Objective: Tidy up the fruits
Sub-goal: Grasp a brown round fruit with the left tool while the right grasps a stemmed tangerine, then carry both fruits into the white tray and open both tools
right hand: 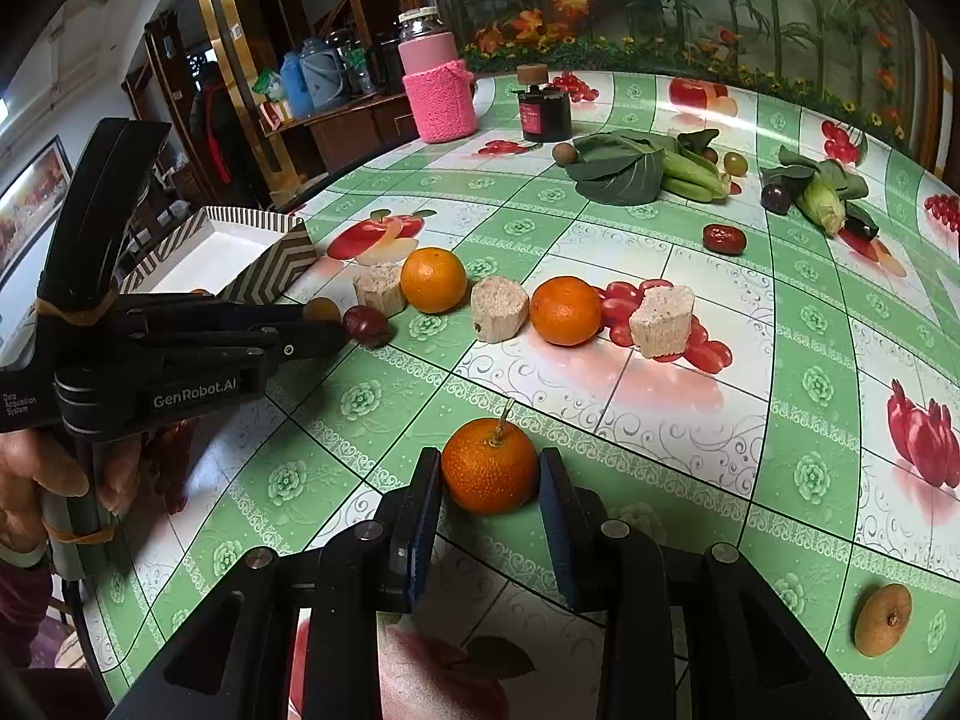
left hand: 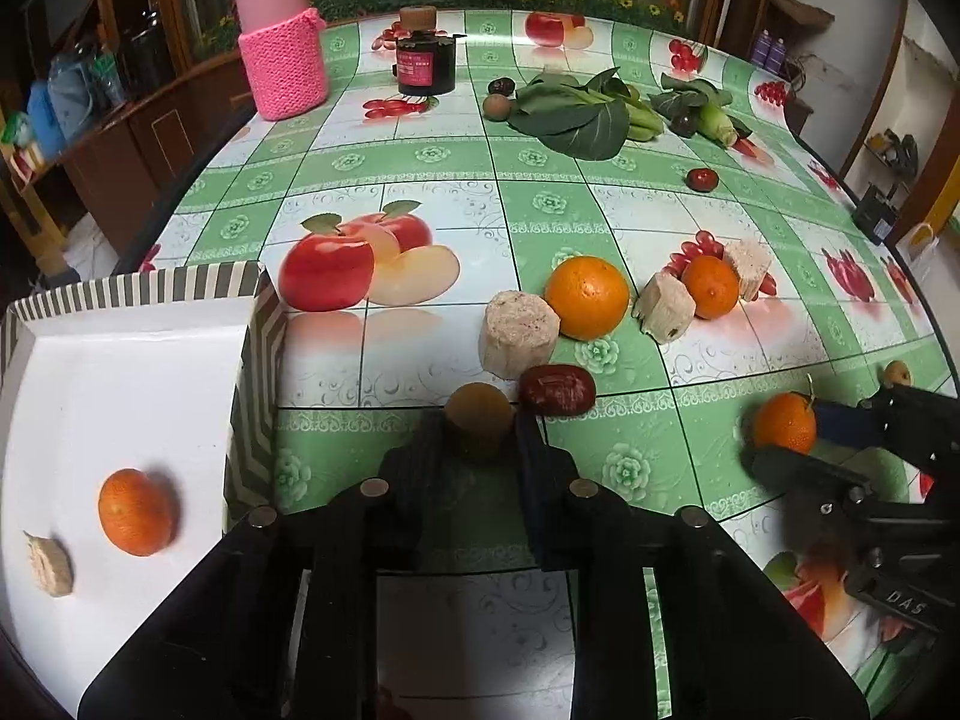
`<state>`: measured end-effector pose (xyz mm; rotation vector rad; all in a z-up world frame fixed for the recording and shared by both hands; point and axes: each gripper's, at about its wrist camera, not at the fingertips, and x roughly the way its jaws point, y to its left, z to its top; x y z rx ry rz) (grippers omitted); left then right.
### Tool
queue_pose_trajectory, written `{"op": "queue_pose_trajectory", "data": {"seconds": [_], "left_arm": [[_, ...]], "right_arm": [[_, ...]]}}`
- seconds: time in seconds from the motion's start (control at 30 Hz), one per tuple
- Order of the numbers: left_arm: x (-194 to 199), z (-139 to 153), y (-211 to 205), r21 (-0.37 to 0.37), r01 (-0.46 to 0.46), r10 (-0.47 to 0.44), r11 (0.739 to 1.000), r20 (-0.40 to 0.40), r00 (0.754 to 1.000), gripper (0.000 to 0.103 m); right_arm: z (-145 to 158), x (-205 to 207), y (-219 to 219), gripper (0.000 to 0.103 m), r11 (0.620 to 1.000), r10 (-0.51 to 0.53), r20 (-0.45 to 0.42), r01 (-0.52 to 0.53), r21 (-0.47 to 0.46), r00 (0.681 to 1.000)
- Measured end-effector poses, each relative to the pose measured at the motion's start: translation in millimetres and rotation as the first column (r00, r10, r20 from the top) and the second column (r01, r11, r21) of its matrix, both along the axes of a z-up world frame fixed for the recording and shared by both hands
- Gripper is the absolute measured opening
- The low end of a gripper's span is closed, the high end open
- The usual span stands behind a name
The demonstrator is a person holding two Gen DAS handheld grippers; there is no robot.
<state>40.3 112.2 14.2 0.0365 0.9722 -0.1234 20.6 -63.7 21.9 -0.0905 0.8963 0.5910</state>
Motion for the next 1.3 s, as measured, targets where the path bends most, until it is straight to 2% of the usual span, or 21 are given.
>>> {"op": "queue_pose_trajectory", "data": {"seconds": [0.33, 0.63, 0.87, 1.3], "left_arm": [[-23.4, 16.4, 2.7, -0.020, -0.006, 0.007, 1.000, 0.037, 0.999, 0.022], [-61.8, 31.9, 23.2, -0.011, -0.094, 0.094, 0.996, 0.061, 0.994, 0.023], [-89.6, 42.7, 54.0, 0.033, -0.175, 0.171, 0.984, 0.106, 0.980, 0.023], [-121.5, 47.7, 119.5, 0.069, -0.323, 0.308, 0.944, 0.168, 0.936, 0.023]], "right_arm": [[1.5, -1.5, -0.5, 0.032, 1.000, -0.008, 0.002, 0.008, 0.001, 1.000], [24.4, -19.9, 11.4, 0.031, 0.999, 0.018, 0.036, -0.020, 0.043, 0.999], [42.5, -34.0, 47.3, 0.031, 0.992, 0.090, 0.057, -0.095, 0.081, 0.994], [51.0, -53.2, 128.7, 0.031, 0.969, 0.233, 0.074, -0.238, 0.068, 0.970]]}}
